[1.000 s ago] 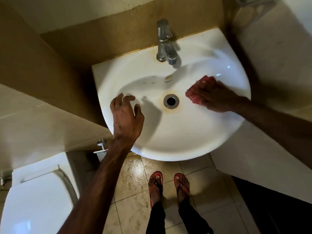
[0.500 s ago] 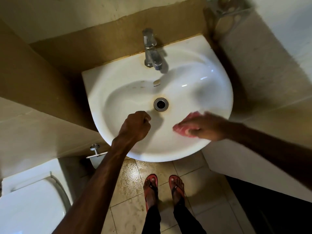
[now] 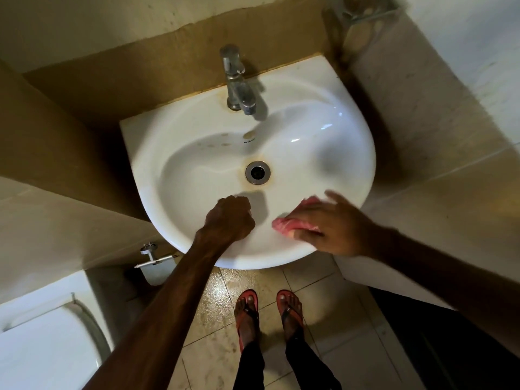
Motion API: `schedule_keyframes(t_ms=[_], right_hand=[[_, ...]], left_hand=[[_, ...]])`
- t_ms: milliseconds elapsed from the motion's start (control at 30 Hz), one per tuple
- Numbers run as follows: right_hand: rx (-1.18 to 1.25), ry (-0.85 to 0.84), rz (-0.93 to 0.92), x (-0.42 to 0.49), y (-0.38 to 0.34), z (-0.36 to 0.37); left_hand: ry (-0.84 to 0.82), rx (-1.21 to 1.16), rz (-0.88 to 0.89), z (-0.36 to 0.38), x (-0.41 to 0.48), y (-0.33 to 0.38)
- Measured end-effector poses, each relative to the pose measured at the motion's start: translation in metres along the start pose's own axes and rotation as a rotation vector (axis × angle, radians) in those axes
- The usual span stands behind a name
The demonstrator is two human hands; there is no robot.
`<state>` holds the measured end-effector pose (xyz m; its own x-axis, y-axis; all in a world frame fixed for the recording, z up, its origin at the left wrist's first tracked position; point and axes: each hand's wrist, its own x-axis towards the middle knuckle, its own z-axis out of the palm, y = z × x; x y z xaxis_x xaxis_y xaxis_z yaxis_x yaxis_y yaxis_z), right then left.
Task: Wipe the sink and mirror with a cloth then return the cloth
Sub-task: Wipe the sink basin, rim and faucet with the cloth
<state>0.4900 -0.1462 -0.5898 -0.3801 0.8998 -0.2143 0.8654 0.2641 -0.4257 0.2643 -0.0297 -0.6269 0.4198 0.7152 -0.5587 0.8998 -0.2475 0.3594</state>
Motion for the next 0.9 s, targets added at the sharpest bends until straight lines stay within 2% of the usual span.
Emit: schedule_keyframes(t_ms=[67, 133, 200, 233, 333, 400, 433, 500, 567, 633, 667, 700, 800, 867, 900], right_hand=[[-0.191, 0.031, 0.166, 0.0, 0.042, -0.01], [-0.408, 0.179, 0.369, 0.011, 0.07, -0.017], [-0.44, 0.223, 0.498, 0.021, 0.068, -0.013], [-0.404, 0.204, 0.487, 0.022, 0.057, -0.007], [-0.092, 0.148, 0.15, 0.003, 0.019, 0.012], [0.082, 0.024, 0.062, 0.001, 0.011, 0.012], [0.087, -0.025, 0.087, 0.008, 0.019, 0.011], [-0.012, -0.078, 0.254, 0.031, 0.039, 0.008], [-0.188, 0.026, 0.405, 0.062, 0.058, 0.01], [-0.225, 0.089, 0.502, 0.094, 0.061, 0.017], [-0.207, 0.079, 0.494, 0.107, 0.059, 0.025], [-0.178, 0.06, 0.414, 0.119, 0.054, 0.035], [-0.141, 0.062, -0.05, 0.133, 0.05, 0.056], [-0.18, 0.158, -0.275, 0.129, 0.072, 0.039], [-0.191, 0.206, -0.315, 0.124, 0.085, 0.023]], left_hand=[[-0.004, 0.011, 0.011, 0.003, 0.001, 0.007], [-0.006, 0.024, 0.02, 0.006, 0.004, 0.013], [-0.001, 0.036, 0.036, 0.011, 0.008, 0.016], [0.001, 0.039, 0.042, 0.012, 0.01, 0.016], [0.02, 0.061, 0.051, 0.016, 0.012, 0.017], [0.028, 0.092, 0.06, 0.018, 0.012, 0.016], [0.028, 0.112, 0.065, 0.019, 0.012, 0.016], [0.018, 0.15, 0.056, 0.021, 0.013, 0.017], [0.015, 0.162, 0.042, 0.022, 0.014, 0.02], [0.023, 0.158, 0.033, 0.022, 0.016, 0.023], [0.03, 0.156, 0.03, 0.023, 0.018, 0.025], [0.042, 0.147, 0.032, 0.023, 0.021, 0.026], [0.072, 0.095, 0.052, 0.024, 0.027, 0.028], [0.039, 0.138, 0.045, 0.023, 0.029, 0.03], [0.012, 0.173, 0.03, 0.022, 0.029, 0.032]])
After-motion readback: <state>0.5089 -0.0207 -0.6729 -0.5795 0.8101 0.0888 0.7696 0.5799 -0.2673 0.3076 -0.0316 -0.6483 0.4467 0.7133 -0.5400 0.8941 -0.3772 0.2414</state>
